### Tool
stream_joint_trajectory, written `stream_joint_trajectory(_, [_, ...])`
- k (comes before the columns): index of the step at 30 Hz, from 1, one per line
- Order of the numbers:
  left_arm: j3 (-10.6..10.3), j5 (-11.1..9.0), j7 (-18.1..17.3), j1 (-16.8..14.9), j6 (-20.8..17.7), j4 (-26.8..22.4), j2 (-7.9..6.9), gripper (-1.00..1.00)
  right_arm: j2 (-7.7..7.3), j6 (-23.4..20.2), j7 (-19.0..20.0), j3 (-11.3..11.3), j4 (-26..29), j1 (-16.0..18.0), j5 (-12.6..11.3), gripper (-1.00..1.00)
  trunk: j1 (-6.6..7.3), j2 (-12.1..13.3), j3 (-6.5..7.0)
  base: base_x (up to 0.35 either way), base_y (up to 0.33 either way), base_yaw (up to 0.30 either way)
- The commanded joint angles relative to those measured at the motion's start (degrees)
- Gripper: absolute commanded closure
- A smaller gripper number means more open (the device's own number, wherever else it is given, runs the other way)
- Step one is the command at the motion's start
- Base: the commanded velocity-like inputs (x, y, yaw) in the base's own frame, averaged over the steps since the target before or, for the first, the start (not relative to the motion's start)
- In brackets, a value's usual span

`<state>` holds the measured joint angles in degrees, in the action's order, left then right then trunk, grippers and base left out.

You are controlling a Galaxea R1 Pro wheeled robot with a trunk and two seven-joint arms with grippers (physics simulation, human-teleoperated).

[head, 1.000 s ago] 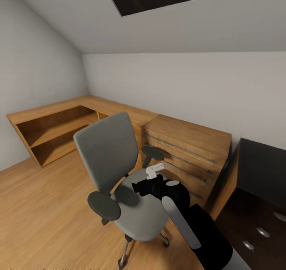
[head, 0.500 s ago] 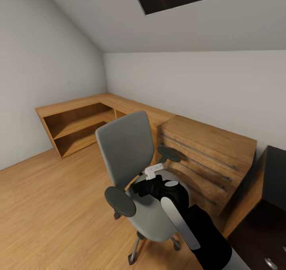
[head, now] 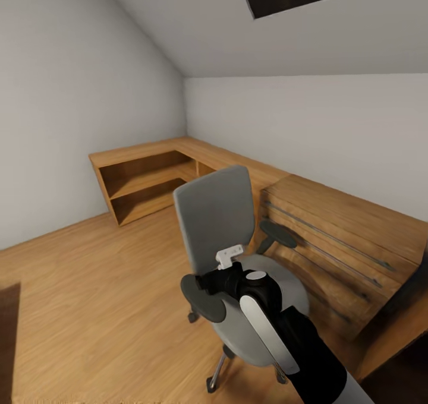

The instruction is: In the bedroom, organize the workspace by keeping the computer under the desk, ensuring the monitor is on the desk, placing the keyboard on the desk next to the monitor, placing the mouse on the desk next to the keyboard, moving the folder from the swivel chair onto the desk next to the mouse, stacking the notebook on top of the folder with the pen on top of the notebook, and positioning the swivel chair next to the desk.

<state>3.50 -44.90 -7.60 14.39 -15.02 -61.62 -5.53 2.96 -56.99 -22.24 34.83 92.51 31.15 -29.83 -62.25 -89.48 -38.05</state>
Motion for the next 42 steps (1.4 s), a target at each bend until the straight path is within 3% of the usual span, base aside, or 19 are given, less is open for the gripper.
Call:
stream_joint_trajectory(1, [0.14,-0.5,-0.13,0.02,-0.45,-0.08,0.01,-1.0,-0.01,-0.14,-0.6,0.06,0.04,0.06,-0.58,-1.0,0.0,-0.03,-0.07,0.0,0.0,0.268])
stream_joint_trajectory(11, [0.12,-0.53,-0.13,0.02,-0.45,-0.08,0.01,-1.0,0.03,-0.14,-0.68,0.07,0.03,0.06,-0.58,-1.0,0.0,-0.03,-0.32,0.0,0.035,0.268])
stream_joint_trajectory(28, [0.06,-0.32,-0.06,0.02,-0.37,-0.08,0.08,-1.0,-0.23,-0.14,-0.71,0.02,0.04,0.06,-0.58,-1.0,0.0,-0.03,-0.73,0.01,0.226,0.268])
stream_joint_trajectory(42, [0.12,-0.28,-0.05,0.02,-0.37,-0.08,0.09,-1.0,-0.4,-0.14,-0.7,-0.1,0.04,0.06,-0.53,-1.0,0.0,-0.03,-1.08,0.004,0.021,0.268])
